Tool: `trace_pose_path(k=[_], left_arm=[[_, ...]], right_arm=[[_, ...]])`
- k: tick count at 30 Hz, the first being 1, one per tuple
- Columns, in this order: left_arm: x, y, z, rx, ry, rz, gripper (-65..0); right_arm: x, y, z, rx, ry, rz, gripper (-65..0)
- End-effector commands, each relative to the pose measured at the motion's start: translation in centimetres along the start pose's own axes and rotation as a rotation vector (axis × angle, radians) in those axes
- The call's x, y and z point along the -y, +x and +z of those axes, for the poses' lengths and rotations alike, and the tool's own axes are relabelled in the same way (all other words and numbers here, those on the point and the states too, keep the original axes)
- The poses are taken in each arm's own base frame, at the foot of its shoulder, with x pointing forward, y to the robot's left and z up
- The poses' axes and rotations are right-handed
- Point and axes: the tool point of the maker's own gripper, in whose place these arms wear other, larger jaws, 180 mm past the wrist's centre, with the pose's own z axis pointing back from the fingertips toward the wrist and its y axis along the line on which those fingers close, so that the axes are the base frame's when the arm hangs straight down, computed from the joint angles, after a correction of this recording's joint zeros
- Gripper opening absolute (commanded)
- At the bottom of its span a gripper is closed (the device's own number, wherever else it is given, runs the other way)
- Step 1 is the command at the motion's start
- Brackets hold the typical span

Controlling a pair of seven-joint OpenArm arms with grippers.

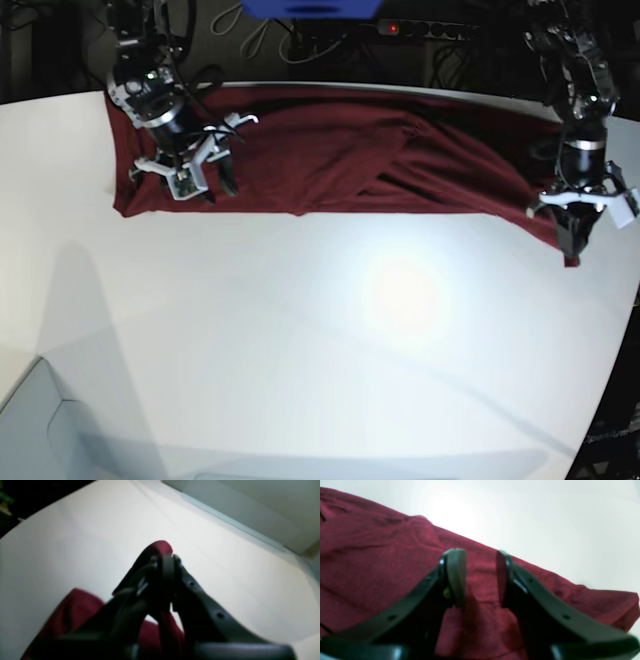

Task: Layout the t-shirt on the table in an organized manner, then fold the t-shirt properly
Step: 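Grasp the shirt's hem-end corners with both grippers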

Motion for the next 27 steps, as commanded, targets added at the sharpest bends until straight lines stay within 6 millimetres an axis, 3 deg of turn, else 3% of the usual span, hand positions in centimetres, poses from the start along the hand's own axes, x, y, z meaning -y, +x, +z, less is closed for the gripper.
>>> trace_pose_path(k=[1, 5, 10, 16, 27], left_arm=[[-0.8, 1.3, 0.4, 0.043, 0.013, 0.003, -64.9], [-4.0, 1.6, 1.6, 0.052, 0.089, 0.027, -64.9], [-6.6, 0.2, 2.1, 0.018, 0.155, 0.043, -64.9], [-8.1, -1.7, 2.3, -0.025, 0.194, 0.064, -64.9], [-10.9, -3.1, 3.0, -0.057, 0.266, 0.087, -64.6]], right_arm=[[0.2, 1.4, 0.1, 0.051, -0.001, 0.002, -43.3], [0.2, 1.4, 0.1, 0.051, -0.001, 0.002, -43.3], [0.2, 1.3, 0.1, 0.049, -0.001, 0.002, -43.3], [0.1, 1.2, 0.2, 0.047, 0.0, 0.001, -43.4], [0.1, 1.0, 0.3, 0.042, 0.0, -0.001, -43.4]])
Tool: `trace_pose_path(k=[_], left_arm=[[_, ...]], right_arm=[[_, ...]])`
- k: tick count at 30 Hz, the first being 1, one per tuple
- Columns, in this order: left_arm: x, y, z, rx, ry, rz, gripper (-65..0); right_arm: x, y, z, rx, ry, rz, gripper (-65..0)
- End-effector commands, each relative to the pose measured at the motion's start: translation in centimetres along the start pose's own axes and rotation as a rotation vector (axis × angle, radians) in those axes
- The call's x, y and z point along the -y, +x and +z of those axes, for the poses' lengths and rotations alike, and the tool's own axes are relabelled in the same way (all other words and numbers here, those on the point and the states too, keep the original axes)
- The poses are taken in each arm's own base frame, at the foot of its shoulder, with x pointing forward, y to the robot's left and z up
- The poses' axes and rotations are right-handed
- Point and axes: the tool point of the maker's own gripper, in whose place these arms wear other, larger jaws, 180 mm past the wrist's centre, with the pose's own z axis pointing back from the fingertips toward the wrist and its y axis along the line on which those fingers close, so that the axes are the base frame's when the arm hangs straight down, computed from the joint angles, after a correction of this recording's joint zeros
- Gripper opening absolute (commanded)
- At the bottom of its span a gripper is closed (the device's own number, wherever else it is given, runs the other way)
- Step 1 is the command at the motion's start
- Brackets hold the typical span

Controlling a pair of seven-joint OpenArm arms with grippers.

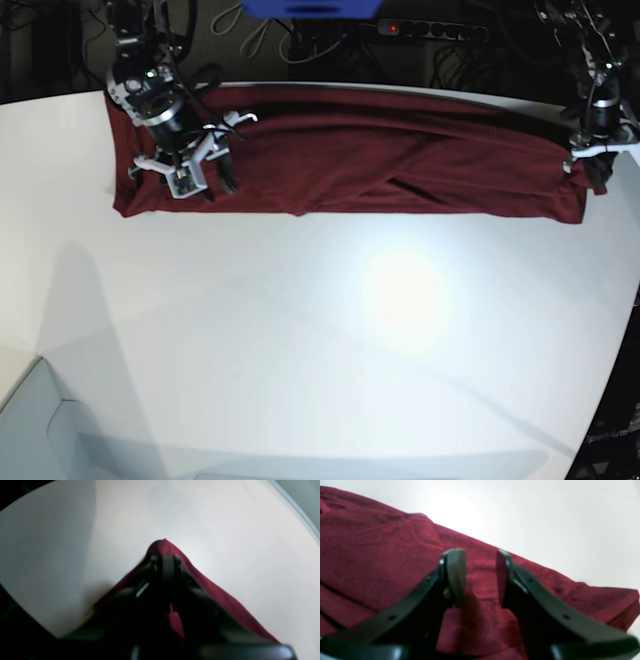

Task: Layout the t-shirt on the table in an organized manner, then fold the t-shirt properly
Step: 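Grasp the shirt's hem-end corners with both grippers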

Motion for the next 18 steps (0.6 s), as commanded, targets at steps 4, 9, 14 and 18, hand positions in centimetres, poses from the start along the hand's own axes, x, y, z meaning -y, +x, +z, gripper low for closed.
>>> trace_pose_path(k=[4, 9, 14, 18], left_arm=[[-0.1, 1.6, -0.2, 0.043, -0.009, -0.017, -64.4], [1.2, 2.3, -0.3, 0.048, -0.096, -0.063, -57.8], [1.4, 2.1, -0.2, 0.046, -0.102, -0.061, -38.4], [1.6, 2.1, -0.1, 0.048, -0.11, -0.06, -26.6]], right_arm=[[0.0, 1.2, 0.1, 0.047, 0.002, 0.001, -43.4], [0.1, 1.2, 0.2, 0.047, 0.001, 0.001, -43.4], [0.0, 1.2, 0.1, 0.047, 0.002, 0.001, -43.4], [0.0, 1.2, 0.2, 0.047, 0.002, 0.001, -43.3]])
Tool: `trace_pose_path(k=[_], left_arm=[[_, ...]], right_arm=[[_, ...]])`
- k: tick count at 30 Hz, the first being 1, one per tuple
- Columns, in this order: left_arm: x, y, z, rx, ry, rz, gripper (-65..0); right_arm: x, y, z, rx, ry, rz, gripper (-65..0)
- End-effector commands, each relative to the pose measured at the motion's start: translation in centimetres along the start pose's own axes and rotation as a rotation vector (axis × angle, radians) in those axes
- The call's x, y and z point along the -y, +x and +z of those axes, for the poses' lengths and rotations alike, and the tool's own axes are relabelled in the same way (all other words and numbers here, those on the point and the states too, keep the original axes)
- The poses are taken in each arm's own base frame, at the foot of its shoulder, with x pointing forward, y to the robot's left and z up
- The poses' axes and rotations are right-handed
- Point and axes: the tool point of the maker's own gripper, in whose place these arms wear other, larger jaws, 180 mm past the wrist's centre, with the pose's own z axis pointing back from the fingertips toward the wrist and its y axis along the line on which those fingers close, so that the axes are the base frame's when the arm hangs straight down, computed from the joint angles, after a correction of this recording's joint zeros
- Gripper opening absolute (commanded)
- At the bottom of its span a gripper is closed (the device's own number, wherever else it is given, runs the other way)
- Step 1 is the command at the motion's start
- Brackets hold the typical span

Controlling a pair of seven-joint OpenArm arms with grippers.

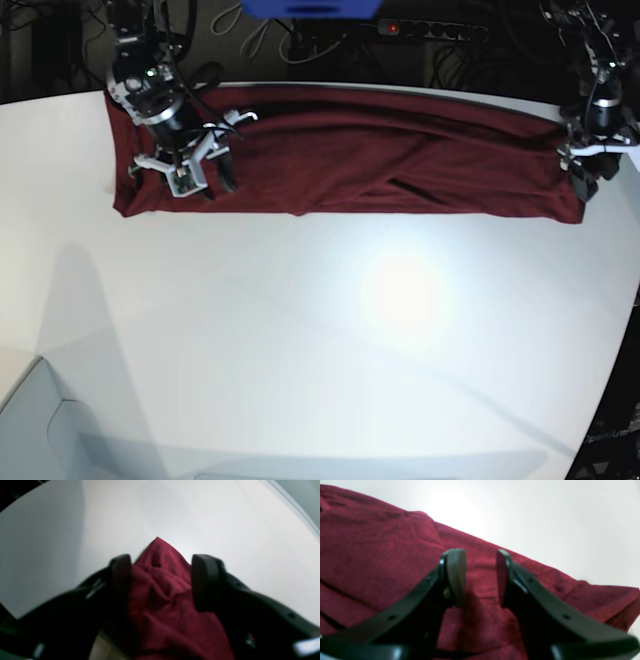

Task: Layout the t-shirt on the table in an organized manner, then fold the t-shirt properly
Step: 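Grasp the shirt's hem-end corners with both grippers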

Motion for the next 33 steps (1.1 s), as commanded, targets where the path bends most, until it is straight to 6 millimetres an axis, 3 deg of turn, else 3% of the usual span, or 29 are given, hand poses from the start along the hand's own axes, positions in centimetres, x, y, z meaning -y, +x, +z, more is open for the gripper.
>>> trace_pose_path(k=[1, 9, 21, 28, 33], left_arm=[[0.5, 1.9, 0.0, 0.055, -0.027, -0.018, -25.2], [-1.6, 3.3, 0.4, 0.092, 0.025, -0.012, -22.1], [-1.7, -0.4, -2.0, -0.038, 0.001, -0.036, -22.1], [-3.7, -1.8, -2.3, -0.089, 0.039, -0.033, -22.1], [-3.8, -2.7, -2.8, -0.108, 0.045, -0.016, -22.1]], right_arm=[[0.1, 1.4, 0.1, 0.051, 0.001, 0.003, -43.3], [0.2, 1.3, 0.1, 0.049, -0.003, 0.002, -43.3], [-0.8, 1.3, 0.2, 0.055, 0.001, -0.036, -43.3], [-0.9, 1.2, 0.2, 0.053, 0.002, -0.039, -43.3], [-0.9, 1.3, 0.2, 0.054, 0.002, -0.038, -43.3]])
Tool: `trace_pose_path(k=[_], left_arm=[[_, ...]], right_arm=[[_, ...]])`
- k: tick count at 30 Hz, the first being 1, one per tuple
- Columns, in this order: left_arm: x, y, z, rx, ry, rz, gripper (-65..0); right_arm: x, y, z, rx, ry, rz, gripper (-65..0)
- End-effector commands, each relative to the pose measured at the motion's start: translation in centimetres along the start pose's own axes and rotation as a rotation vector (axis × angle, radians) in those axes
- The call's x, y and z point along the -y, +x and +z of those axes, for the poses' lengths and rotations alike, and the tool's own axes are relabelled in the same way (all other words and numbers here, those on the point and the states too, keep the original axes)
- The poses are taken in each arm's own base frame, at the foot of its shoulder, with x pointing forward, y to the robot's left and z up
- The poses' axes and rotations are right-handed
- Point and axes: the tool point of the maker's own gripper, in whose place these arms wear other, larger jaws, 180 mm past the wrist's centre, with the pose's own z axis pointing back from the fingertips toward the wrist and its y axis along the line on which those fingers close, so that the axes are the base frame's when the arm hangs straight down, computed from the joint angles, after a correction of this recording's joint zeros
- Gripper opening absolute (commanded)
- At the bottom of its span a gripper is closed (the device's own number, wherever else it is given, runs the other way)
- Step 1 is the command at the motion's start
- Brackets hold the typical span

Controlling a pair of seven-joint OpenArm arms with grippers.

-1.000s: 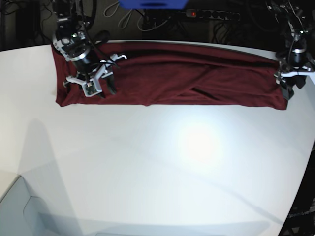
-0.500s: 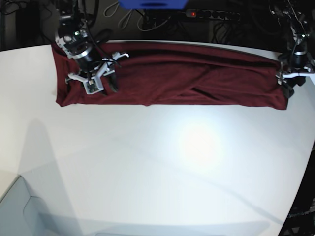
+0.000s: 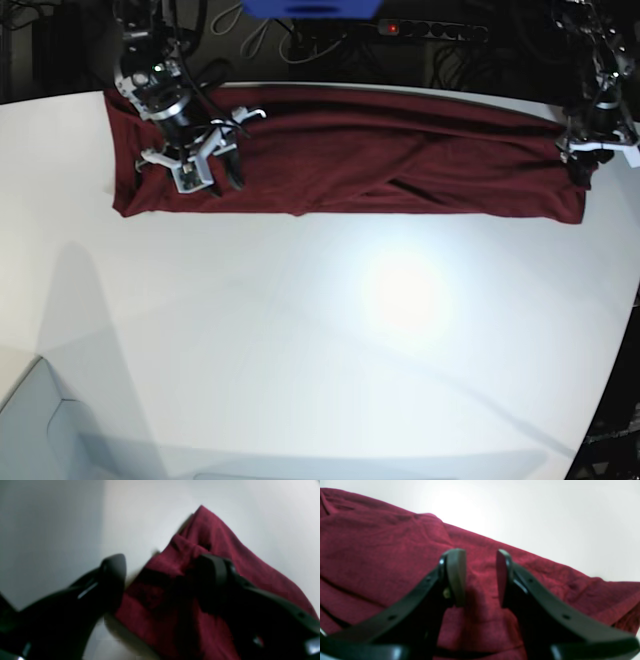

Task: Layout the t-shirt on the table in an organized manner, then fold the t-shirt properly
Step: 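Grasp the shirt's hem-end corners with both grippers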

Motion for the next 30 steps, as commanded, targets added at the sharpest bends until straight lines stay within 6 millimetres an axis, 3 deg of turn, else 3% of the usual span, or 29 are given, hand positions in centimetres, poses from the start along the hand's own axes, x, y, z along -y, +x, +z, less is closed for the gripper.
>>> trace_pose_path(k=[1, 7, 15, 21, 27, 30], left_arm=[[0.5, 0.8, -0.2, 0.015, -0.022, -0.015, -22.1], [2.9, -0.6, -1.0, -0.048, -0.097, -0.089, -22.1], [2.5, -0.2, -1.1, -0.057, -0.088, -0.158, -22.1], [1.6, -2.3, -1.0, -0.113, -0.044, -0.277, -23.7], [0.8, -3.5, -1.9, -0.151, -0.015, -0.286, -45.7], [0.9, -3.6, -2.3, -0.153, -0.013, -0.278, -61.3]], right_arm=[[0.1, 1.3, 0.2, 0.049, 0.001, 0.004, -43.3], [0.1, 1.3, 0.2, 0.047, 0.001, 0.003, -43.3], [0.1, 1.3, 0.2, 0.047, 0.001, 0.003, -43.3], [0.2, 1.4, 0.1, 0.051, -0.001, 0.005, -43.3], [1.5, 1.5, 0.4, 0.053, -0.038, 0.0, -43.3], [2.4, 2.6, 1.0, 0.084, -0.071, 0.003, -43.3]])
